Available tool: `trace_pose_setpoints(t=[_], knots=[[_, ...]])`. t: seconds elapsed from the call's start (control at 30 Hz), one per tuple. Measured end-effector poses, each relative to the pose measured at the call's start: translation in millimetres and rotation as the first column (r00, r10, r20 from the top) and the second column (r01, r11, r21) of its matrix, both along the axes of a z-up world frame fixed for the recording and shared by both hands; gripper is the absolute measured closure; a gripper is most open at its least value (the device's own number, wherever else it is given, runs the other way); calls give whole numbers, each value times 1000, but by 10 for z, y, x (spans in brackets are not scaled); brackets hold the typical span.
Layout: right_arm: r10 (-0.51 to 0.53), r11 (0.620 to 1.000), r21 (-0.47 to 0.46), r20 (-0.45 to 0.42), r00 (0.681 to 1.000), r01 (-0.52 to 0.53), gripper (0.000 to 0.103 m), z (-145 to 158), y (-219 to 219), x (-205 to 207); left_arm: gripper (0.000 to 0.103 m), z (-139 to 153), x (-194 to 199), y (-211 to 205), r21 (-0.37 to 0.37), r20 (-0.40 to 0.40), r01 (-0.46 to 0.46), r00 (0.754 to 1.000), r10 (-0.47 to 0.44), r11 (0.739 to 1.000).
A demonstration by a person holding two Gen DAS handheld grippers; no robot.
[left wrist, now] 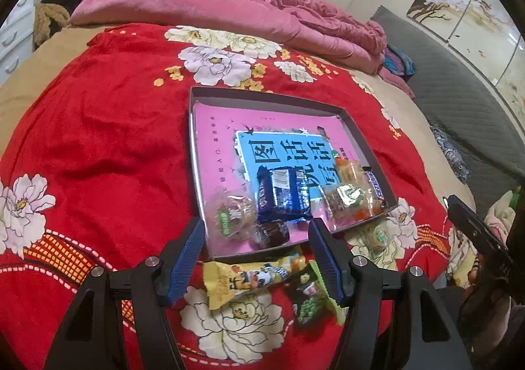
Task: Organize snacks
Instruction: 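Move both open tools back from the tray toward the snacks beside it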
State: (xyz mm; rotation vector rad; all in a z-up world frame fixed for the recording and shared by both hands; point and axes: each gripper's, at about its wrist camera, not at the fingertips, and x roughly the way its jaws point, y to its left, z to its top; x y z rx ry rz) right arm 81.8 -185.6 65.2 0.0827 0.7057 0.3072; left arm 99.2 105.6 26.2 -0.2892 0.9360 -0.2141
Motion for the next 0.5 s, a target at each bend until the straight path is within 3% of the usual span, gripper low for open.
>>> trace_pose_setpoints(t=[0.3, 0.5], knots=[[61, 998, -22, -26, 998, -61, 20, -158, 186, -86, 36, -12, -74, 50, 87, 13, 19, 1000, -20, 996], [95, 994, -46, -52, 994, -98, 20, -275, 281, -166, 36, -34, -73, 41, 103, 11, 49, 999, -50, 993]])
